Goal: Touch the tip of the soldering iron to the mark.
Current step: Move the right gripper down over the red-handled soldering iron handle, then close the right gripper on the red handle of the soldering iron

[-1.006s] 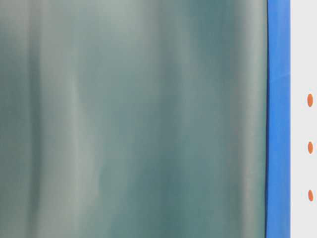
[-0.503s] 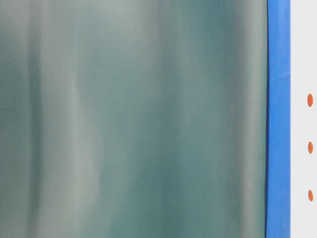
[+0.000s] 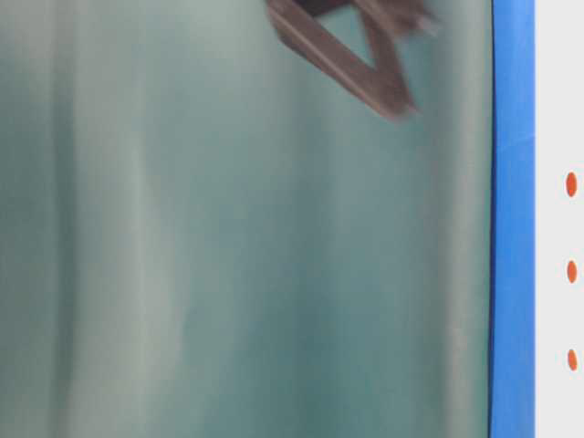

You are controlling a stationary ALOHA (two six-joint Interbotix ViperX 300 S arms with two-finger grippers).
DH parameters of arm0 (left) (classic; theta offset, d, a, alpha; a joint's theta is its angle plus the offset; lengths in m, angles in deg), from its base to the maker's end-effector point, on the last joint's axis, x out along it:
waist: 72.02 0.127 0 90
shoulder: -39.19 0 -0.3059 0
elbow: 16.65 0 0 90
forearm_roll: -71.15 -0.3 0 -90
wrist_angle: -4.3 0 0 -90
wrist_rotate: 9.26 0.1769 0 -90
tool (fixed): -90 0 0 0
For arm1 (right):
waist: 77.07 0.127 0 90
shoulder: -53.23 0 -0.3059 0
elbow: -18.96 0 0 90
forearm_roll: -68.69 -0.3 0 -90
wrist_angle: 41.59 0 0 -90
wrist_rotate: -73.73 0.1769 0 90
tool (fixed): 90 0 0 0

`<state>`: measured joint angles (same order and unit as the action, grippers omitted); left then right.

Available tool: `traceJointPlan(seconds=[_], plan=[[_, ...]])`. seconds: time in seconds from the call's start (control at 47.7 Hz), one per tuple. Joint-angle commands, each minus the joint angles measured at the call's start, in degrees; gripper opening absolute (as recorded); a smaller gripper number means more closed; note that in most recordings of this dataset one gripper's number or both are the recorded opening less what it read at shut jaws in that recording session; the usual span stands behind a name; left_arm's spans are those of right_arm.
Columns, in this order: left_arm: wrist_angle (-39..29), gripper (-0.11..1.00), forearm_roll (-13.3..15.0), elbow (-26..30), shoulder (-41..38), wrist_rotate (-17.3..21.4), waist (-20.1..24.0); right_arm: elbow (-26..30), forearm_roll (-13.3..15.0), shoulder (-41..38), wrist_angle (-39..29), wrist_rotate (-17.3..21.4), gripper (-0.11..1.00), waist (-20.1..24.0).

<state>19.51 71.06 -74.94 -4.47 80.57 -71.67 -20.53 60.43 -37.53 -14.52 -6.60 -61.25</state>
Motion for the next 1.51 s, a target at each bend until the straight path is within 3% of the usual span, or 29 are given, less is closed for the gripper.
traceJointPlan(seconds=[0.0,0.545,1.027,1.132,1.279,1.363,1.488], plan=[[0.79,0.0,-0.09,0.62,-0.18,0.0,0.09,3.08,-2.02,-4.39,2.9,-0.18,0.91,1.14],[0.97,0.0,-0.09,-0.09,-0.09,-0.09,0.79,14.15,-13.97,-26.81,6.68,-0.7,0.91,5.36],[0.97,0.0,-0.09,-0.53,-0.09,-0.18,0.7,14.77,-18.9,-32.17,8.26,-2.29,0.88,5.45],[1.14,0.0,-0.09,-0.53,-0.09,-0.18,0.79,14.59,-19.42,-31.99,7.91,-3.52,0.76,5.45],[1.49,0.0,-0.09,-0.53,-0.09,-0.18,0.79,13.8,-19.51,-31.64,8.17,-4.04,0.31,5.45],[1.58,0.0,-0.09,-0.53,-0.09,-0.18,0.7,13.62,-19.51,-31.46,8.17,-4.13,0.11,5.27],[1.58,0.0,-0.09,-0.53,-0.09,-0.18,0.7,13.71,-19.51,-31.46,8.17,-4.31,0.06,5.27]])
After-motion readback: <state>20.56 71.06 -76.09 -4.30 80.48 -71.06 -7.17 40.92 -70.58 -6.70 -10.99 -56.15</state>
